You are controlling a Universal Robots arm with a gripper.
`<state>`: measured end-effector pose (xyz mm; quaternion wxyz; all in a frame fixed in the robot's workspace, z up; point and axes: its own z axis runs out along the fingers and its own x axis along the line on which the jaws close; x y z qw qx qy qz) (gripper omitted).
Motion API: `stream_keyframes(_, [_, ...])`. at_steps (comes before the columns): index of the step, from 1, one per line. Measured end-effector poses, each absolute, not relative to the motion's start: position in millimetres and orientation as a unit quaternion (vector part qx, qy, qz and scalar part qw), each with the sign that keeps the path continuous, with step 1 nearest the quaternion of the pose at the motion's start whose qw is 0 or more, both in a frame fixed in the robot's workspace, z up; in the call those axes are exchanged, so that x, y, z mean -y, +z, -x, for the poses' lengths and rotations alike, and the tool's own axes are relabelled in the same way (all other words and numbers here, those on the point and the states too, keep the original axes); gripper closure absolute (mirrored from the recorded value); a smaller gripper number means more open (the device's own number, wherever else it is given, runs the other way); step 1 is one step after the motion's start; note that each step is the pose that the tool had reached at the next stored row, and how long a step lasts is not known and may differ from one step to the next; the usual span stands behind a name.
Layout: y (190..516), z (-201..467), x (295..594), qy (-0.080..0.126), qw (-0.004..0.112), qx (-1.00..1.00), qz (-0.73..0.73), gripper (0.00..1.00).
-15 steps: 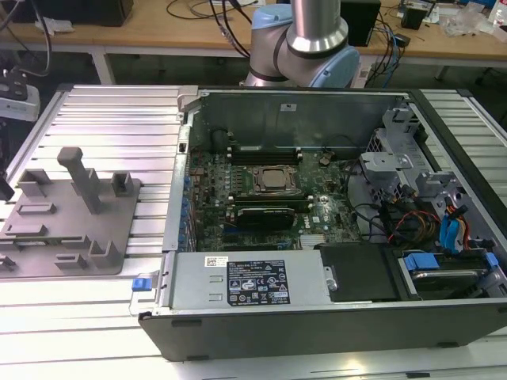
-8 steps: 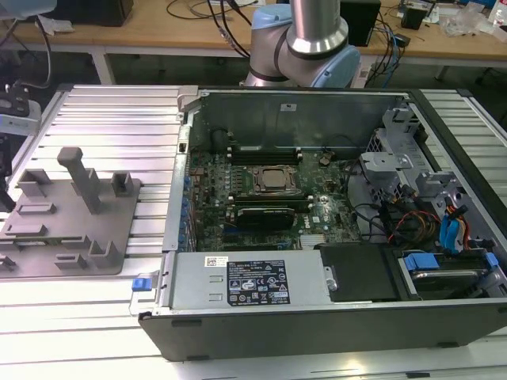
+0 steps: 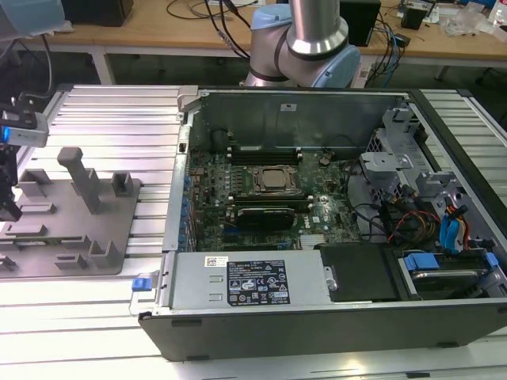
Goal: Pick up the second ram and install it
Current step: 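Pick up the second ram and move it above second insertion slot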
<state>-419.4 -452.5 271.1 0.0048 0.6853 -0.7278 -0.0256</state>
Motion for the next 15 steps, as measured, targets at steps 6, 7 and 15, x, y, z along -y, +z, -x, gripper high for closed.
stream_keyframes(6, [268.2, 419.4, 452.5, -0.025, 0.003, 0.727, -0.686, 0.92])
stream_keyframes(7, [266.6, 419.4, 452.6, -0.024, 0.002, 0.727, -0.686, 0.92])
stream_keyframes(15, [248.7, 420.6, 452.7, -0.024, 0.002, 0.726, -0.687, 0.92])
